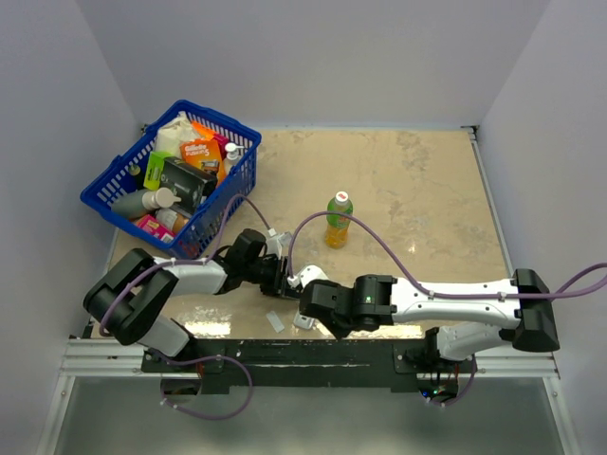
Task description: Unload the batteries from the remote control
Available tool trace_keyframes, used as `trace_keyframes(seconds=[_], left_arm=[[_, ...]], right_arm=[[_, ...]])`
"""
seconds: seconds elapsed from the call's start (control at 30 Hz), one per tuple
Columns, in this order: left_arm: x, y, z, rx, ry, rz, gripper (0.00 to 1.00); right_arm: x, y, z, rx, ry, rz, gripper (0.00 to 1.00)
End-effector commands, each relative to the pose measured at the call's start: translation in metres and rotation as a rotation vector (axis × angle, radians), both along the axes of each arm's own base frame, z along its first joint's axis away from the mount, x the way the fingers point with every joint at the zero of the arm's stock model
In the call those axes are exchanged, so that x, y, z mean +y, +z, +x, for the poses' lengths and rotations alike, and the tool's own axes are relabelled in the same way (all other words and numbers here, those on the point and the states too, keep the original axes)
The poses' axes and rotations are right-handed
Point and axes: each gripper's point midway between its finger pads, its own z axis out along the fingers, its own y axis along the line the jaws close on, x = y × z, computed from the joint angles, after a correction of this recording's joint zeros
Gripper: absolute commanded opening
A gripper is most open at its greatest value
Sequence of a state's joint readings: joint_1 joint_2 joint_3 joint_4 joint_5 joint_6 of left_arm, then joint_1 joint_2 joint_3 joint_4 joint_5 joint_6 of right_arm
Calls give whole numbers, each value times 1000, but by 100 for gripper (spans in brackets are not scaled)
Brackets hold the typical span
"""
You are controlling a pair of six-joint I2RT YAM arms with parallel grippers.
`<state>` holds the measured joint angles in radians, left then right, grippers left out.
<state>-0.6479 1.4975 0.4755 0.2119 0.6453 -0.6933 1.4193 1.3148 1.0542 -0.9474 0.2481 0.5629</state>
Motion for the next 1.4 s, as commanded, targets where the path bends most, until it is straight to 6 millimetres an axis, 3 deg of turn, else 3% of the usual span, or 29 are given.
trace_keyframes(seconds=[0.0,0.5,0.83,1.37], left_arm=[[-5,2,-1,-12,-17,-31,41],[-6,-6,-3,-8,-32,-17,31],[-7,-12,-7,6,-39,-14,29],[-6,-13,-11,11,-34,-17,27]], right_arm=[[10,4,4,-14,13,22,0],[2,15,0,-4,17,19,0],[-5,17,-1,0,9,29,0],[1,-1,-1,6,25,-9,0]])
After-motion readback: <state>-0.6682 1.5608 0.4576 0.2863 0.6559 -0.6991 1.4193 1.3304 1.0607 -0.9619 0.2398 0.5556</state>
